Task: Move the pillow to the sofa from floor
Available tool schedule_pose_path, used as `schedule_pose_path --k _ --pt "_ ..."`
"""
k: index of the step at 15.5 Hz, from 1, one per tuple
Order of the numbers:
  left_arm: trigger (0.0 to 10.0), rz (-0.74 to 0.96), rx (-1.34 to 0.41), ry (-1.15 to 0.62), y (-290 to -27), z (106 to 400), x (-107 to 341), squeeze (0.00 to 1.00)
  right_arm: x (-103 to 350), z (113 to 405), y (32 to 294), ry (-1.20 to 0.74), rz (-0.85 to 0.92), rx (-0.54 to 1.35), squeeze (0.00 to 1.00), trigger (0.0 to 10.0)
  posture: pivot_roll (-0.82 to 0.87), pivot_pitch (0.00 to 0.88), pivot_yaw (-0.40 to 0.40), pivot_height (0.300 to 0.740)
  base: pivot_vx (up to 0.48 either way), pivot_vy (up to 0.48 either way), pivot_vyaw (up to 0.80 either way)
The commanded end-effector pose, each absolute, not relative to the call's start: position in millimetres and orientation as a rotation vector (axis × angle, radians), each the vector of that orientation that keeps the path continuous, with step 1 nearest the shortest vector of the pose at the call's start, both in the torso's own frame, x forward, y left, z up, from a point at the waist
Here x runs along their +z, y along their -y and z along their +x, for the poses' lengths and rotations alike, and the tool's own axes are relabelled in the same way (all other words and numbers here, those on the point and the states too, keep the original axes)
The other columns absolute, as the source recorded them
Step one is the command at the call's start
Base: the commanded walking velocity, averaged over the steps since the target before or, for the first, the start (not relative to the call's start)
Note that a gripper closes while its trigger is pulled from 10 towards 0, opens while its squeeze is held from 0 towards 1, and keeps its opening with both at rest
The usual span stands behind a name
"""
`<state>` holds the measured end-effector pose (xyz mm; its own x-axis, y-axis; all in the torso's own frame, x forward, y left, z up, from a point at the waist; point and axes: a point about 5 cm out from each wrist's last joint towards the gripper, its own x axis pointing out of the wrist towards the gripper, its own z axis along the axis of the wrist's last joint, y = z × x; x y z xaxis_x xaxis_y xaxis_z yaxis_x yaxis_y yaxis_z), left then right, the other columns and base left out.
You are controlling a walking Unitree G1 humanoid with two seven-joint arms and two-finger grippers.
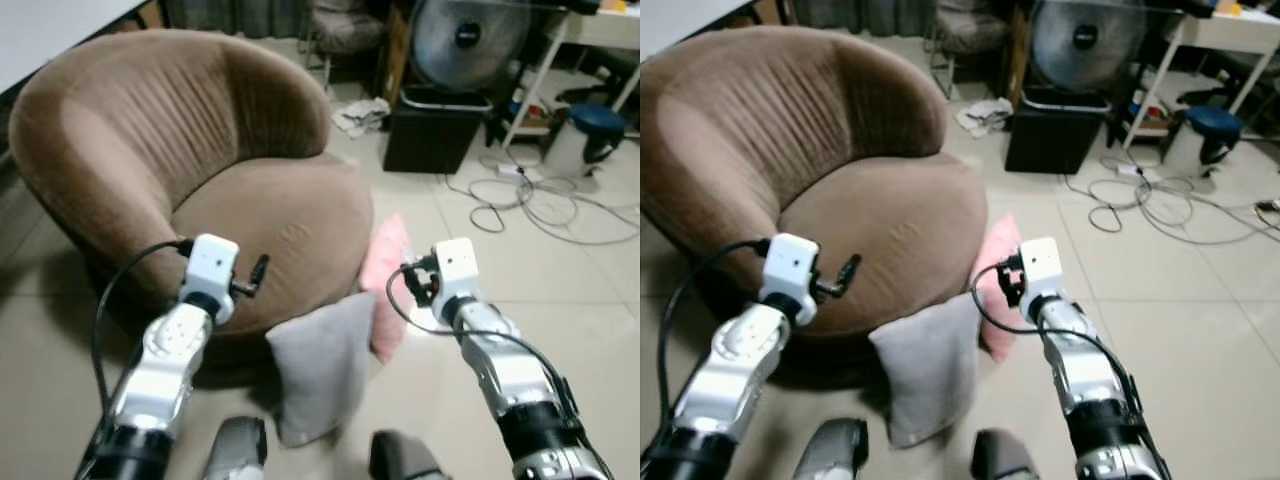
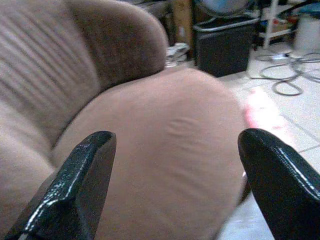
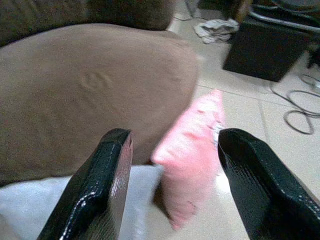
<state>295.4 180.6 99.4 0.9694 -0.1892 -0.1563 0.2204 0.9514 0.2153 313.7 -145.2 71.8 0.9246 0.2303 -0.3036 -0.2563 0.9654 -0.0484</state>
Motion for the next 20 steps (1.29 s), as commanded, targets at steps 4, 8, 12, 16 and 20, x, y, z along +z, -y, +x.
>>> schedule_pose_path --k 4,8,12,16,20 --pt "10.0 0.236 -0.202 -0.128 -181 294 102 0.00 69 313 144 -0.325 -0.115 0.276 0.00 10.0 0.06 0.000 -0.056 0.612 0.353 0.000 0.00" --pt "10.0 0.245 -0.220 -0.134 -178 295 100 0.00 66 311 149 -0.335 -0.124 0.256 0.00 10.0 0.05 0.000 -0.046 0.612 0.337 0.000 0.00" --pt "10.0 0.274 -0.235 -0.138 -177 296 99 0.00 65 311 150 -0.343 -0.123 0.248 0.00 10.0 0.04 0.000 -0.033 0.612 0.000 0.000 0.00" --pt "10.0 0.275 -0.235 -0.141 -178 297 98 0.00 65 311 151 -0.345 -0.118 0.246 0.00 10.0 0.04 0.000 -0.035 0.612 0.000 0.000 0.00" --pt "10.0 0.279 -0.233 -0.145 -177 298 97 0.00 65 312 152 -0.352 -0.121 0.248 0.00 10.0 0.04 0.000 -0.038 0.582 0.000 0.000 0.00"
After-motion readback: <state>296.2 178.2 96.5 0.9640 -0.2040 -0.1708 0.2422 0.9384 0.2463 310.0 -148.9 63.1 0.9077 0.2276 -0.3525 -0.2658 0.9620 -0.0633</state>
